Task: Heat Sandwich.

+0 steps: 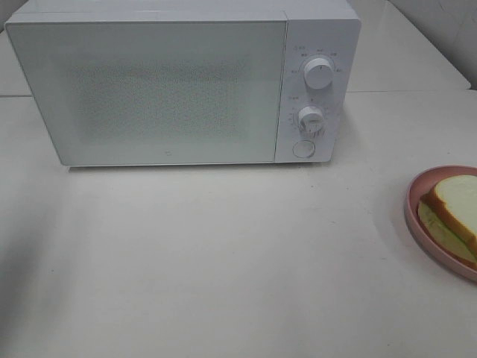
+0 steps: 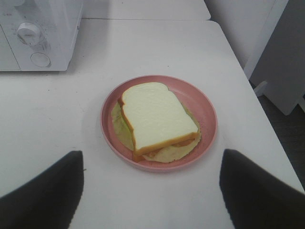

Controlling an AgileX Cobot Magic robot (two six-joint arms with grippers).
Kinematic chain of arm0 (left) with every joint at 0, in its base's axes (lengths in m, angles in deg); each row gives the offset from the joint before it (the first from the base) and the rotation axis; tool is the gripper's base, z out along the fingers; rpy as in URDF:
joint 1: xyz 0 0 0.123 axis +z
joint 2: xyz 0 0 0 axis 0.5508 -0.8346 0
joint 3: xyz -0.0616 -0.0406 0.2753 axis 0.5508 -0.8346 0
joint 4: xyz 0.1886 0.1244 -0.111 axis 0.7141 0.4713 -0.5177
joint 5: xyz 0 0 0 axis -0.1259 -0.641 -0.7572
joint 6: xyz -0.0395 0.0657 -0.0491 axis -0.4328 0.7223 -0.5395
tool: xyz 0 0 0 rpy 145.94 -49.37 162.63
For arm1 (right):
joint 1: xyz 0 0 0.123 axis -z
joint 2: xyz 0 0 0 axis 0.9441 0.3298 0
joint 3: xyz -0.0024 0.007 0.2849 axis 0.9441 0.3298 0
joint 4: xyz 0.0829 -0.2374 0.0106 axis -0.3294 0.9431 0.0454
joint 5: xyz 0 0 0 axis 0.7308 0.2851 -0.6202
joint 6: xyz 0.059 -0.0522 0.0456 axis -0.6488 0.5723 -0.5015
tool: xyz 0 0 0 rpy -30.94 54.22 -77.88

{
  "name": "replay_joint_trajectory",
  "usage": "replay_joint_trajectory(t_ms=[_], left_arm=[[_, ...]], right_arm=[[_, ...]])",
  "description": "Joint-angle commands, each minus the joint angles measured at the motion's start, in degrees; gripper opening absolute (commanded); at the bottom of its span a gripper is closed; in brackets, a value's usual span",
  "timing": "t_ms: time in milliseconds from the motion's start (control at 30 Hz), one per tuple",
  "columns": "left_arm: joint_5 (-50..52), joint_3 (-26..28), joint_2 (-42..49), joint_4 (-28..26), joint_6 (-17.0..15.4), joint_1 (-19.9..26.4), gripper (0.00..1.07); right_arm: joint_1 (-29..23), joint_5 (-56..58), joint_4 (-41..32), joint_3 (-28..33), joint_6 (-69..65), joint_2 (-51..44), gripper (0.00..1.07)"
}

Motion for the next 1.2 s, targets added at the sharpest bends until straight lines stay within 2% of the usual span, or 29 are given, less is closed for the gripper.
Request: replay_joint_trajectory(t_ms=[33, 100, 267, 400, 433, 533, 567, 600, 700, 767, 1033, 1200], left_arm=[[-0.57, -3.78, 4.13, -0.06, -0.29, 0.17, 1.00], [-0.57, -6.99, 8.77, 0.06, -0.29, 0.17, 1.00], [-0.52, -9.45, 13.46, 0.06, -0.29, 0.17, 1.00], [-0.69, -12.83, 24.69, 1.55, -0.74, 0.17, 1.00], [-0.69, -12.83, 24.69, 1.55, -0.74, 0.17, 1.00], [-0.80, -14.38, 30.54, 3.38, -2.58, 0.17, 1.00], [-1.26, -15.24, 35.29, 4.87, -4.24, 0.17, 1.00], [-1.26, -15.24, 35.29, 4.87, -4.24, 0.17, 1.00], [-2.41, -15.53, 43.77, 6.65, -5.73, -0.06, 1.00], [-2.52, -15.64, 45.44, 6.65, -5.73, -0.06, 1.00], [1.66, -19.31, 62.28, 5.79, -5.61, -0.06, 1.00], [1.66, -19.31, 69.33, 6.13, -5.61, -0.06, 1.00]], right_arm=[[0.34, -0.69, 0.23, -0.11, -0.06, -1.49, 0.76], [0.34, -0.69, 0.23, -0.11, -0.06, -1.49, 0.76], [0.34, -0.69, 0.23, -0.11, -0.06, -1.49, 0.76], [0.34, -0.69, 0.23, -0.11, -0.06, -1.49, 0.76], [0.34, -0.69, 0.23, -0.11, -0.06, -1.49, 0.76], [0.34, -0.69, 0.23, -0.11, -0.06, -1.49, 0.76], [0.34, -0.69, 0.23, -0.11, -0.06, -1.49, 0.76], [0.34, -0.69, 0.23, -0.11, -0.06, -1.49, 0.76], [0.34, -0.69, 0.23, -0.11, -0.06, -1.49, 0.76], [0.34, -0.69, 0.23, -0.11, -0.06, -1.49, 0.76], [0.34, -0.69, 0.23, -0.11, -0.06, -1.49, 0.76], [0.34, -0.69, 0.23, -0.11, -0.06, -1.49, 0.76]])
